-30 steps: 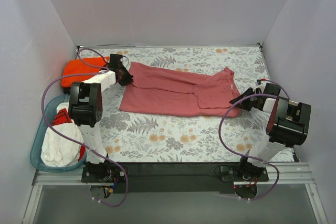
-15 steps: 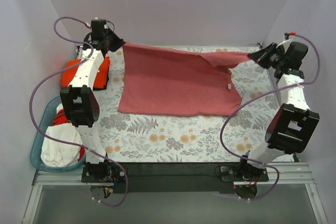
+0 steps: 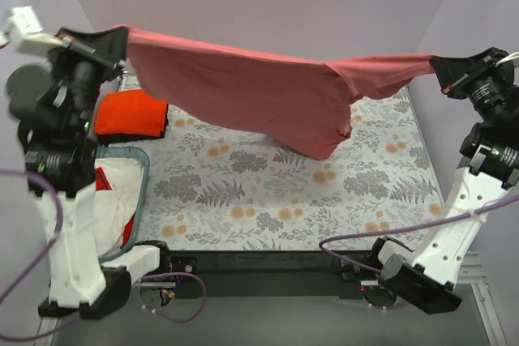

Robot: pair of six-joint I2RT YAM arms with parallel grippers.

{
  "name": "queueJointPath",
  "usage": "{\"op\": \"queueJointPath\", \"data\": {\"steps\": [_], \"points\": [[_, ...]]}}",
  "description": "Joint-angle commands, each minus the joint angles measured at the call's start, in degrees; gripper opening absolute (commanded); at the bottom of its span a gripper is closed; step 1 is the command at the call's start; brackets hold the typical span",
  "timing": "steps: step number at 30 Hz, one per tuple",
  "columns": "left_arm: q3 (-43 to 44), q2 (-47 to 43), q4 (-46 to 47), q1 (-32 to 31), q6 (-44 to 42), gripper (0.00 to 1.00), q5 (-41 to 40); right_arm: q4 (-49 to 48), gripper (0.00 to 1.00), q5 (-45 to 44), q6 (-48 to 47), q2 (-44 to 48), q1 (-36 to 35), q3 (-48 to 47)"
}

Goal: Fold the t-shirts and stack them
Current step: Flatten the tshirt out

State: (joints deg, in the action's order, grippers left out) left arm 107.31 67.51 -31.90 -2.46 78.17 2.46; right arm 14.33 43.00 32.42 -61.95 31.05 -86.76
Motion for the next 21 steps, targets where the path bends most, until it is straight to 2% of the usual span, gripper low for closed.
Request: {"op": "queueJointPath", "data": {"steps": [1,2,4,5,6,8,12,16,21], "points": [[-0.7,-7.6,-0.5,0.8,-3.7,0.0,-4.8,10.8,0.01,-6.6,-8.8,4.3,-1.7,-6.2],[-0.3,-8.7,-1.0,0.8,-4.5,0.0,-4.8,13.1,0.01,-8.9,-10.7,5.1,-3.4,-11.4],[0.3,-12.0,-1.8,0.5,-4.9,0.0,-6.0,20.5,0.01,-18.9,-15.2,5.6,-6.3,-17.7],[0.3,-13.1,-1.8,0.4,-4.8,0.0,-6.2,22.7,0.01,-27.3,-19.3,6.0,-9.7,-20.8],[0.6,-13.9,-2.0,0.4,-4.7,0.0,-6.2,24.3,0.01,-31.5,-21.2,6.1,-11.8,-26.7],[1.6,-15.1,-2.1,0.1,-4.6,0.0,-5.4,27.1,0.01,-42.4,-26.2,6.8,-18.1,-31.1],[4.0,-15.5,-2.0,-0.9,-3.7,0.0,-2.8,27.4,0.01,-52.6,-31.6,8.9,-26.4,-35.6],[3.8,-15.1,-1.8,-1.3,-3.5,0.0,-2.9,27.4,0.01,-53.6,-34.3,7.7,-30.8,-36.4],[-5.4,-11.8,-1.3,-1.6,-2.0,0.0,-2.5,27.7,0.01,-49.3,-34.1,2.1,-31.0,-31.6]]}}
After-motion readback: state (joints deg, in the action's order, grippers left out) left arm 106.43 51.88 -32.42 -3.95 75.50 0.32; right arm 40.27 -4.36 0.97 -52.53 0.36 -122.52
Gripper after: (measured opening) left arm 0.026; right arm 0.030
